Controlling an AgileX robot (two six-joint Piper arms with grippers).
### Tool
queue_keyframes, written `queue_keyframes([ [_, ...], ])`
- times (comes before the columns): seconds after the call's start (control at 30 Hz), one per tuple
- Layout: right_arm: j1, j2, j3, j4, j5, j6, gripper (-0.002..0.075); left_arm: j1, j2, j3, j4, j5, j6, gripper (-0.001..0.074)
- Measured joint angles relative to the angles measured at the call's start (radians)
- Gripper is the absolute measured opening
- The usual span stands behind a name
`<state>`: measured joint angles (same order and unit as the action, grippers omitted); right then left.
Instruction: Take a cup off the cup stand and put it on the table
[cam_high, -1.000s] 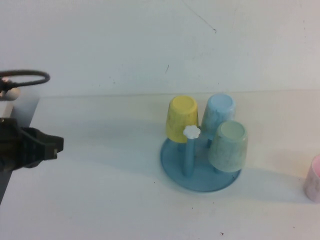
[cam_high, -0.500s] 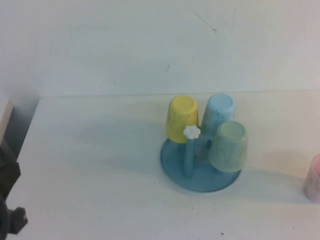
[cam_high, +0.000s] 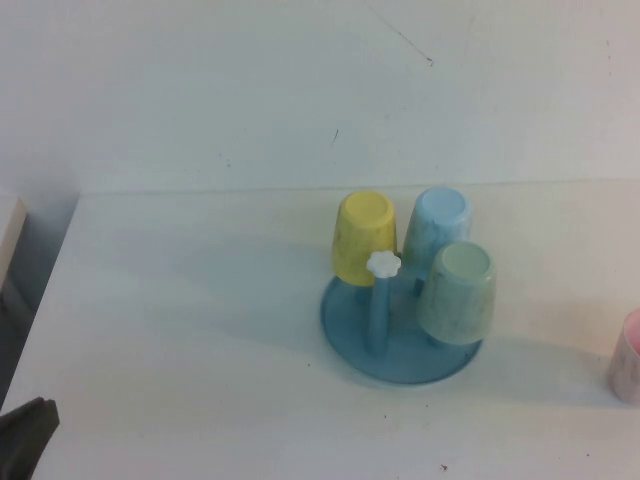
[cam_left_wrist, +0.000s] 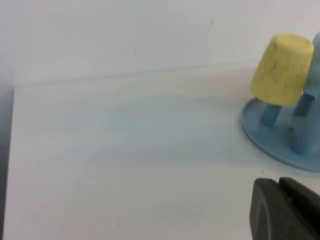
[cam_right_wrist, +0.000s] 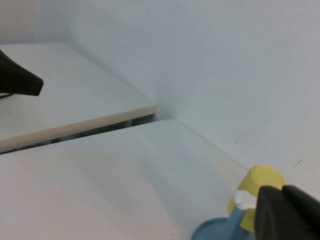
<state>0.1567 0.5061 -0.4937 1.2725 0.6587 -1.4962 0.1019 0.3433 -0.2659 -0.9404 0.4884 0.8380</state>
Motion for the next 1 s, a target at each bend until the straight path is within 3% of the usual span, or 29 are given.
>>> queue_keyframes([
  [0.6, 0.011, 0.000, 0.004, 0.000, -0.006, -0.002, -0.0001, 0.000, 0.000, 0.016, 0.008, 0.176, 0.000, -0.0001],
  [1.0, 0.013, -0.054, 0.016, -0.002, -0.429, -0.221, -0.0001, 0.000, 0.000, 0.016, 0.009, 0.182, 0.004, -0.0001],
])
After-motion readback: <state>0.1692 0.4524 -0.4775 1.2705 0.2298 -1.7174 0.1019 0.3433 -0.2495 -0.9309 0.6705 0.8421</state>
